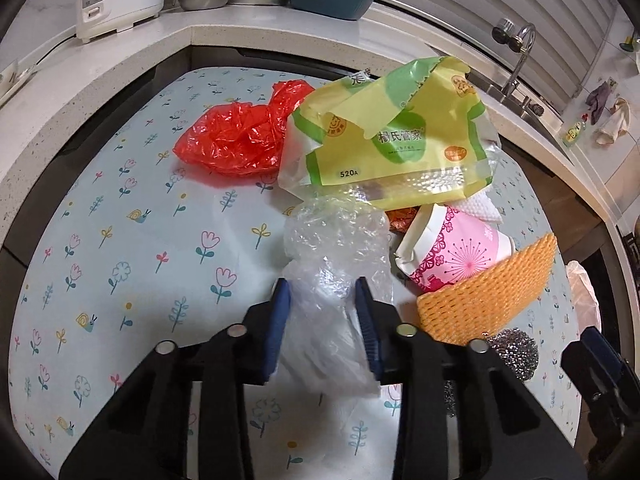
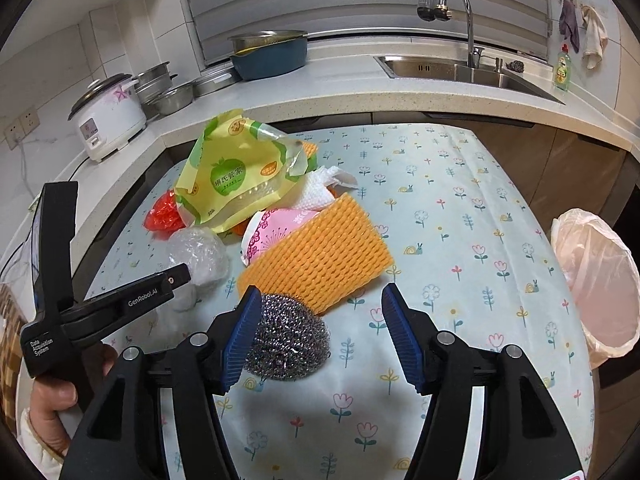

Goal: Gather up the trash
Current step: 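Grasp the clear plastic bag with the left tool while the right tool grasps the steel wool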

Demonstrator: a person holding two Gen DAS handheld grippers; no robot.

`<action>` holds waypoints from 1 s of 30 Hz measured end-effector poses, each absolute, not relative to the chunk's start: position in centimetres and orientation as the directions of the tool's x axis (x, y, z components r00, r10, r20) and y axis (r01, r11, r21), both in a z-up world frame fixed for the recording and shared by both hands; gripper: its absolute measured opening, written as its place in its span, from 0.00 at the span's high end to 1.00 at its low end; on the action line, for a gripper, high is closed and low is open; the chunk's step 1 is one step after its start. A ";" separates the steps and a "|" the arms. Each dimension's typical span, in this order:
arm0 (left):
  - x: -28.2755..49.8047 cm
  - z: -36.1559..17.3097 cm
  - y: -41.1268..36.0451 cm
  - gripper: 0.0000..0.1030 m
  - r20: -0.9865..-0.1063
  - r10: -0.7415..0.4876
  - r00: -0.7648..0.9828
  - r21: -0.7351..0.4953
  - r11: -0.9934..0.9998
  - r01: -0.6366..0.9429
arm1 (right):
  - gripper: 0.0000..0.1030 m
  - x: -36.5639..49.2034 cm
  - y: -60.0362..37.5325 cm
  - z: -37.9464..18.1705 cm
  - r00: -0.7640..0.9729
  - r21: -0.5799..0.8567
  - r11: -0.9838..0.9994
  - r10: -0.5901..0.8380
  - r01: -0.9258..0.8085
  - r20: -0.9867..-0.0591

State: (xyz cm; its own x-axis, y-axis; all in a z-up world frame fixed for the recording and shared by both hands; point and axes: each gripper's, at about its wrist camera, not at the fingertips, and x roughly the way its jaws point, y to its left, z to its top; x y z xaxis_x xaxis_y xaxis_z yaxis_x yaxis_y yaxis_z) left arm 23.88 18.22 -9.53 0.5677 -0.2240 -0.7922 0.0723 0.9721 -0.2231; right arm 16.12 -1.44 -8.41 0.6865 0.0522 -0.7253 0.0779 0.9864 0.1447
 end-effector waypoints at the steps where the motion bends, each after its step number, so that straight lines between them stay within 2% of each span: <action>1: 23.8 -9.4 18.1 0.75 -0.789 -0.225 0.572 -0.220 0.972 0.079 | 0.38 16.2 -1.2 -8.7 0.681 0.144 0.987 0.055 0.075 -0.730; 4: 23.4 -8.9 18.1 0.78 -0.778 -0.238 0.581 -0.228 0.969 0.092 | 0.35 16.3 -0.6 -9.4 0.669 0.145 0.987 0.063 0.068 -0.741; 14: 22.1 -7.4 18.1 0.78 -0.762 -0.250 0.597 -0.233 0.967 0.109 | 0.22 17.3 1.0 -11.6 0.630 0.157 0.986 0.087 0.055 -0.772; 20: 21.9 -7.2 18.3 0.78 -0.762 -0.251 0.597 -0.228 0.967 0.116 | 0.20 18.0 1.8 -13.1 0.602 0.165 0.985 0.103 0.049 -0.792; 23: 21.8 -7.1 18.2 0.78 -0.761 -0.249 0.599 -0.222 0.968 0.120 | 0.21 18.1 2.0 -13.3 0.601 0.176 0.983 0.111 0.050 -0.791; 25: 21.7 -6.9 18.2 0.78 -0.760 -0.249 0.601 -0.221 0.968 0.121 | 0.33 18.0 2.0 -13.1 0.606 0.187 0.982 0.126 0.038 -0.786; 30: 21.2 -6.1 17.8 0.78 -0.750 -0.252 0.612 -0.219 0.967 0.131 | 0.38 17.1 1.7 -11.8 0.643 0.187 0.982 0.122 0.035 -0.756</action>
State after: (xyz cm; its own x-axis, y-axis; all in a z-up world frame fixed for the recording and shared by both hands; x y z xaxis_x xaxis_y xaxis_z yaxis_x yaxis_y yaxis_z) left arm 21.16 17.84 -6.08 0.6118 -0.2525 -0.7496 0.1307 0.9669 -0.2190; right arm 17.11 1.72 -11.80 0.6426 0.1218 -0.7565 0.0346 0.9817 0.1874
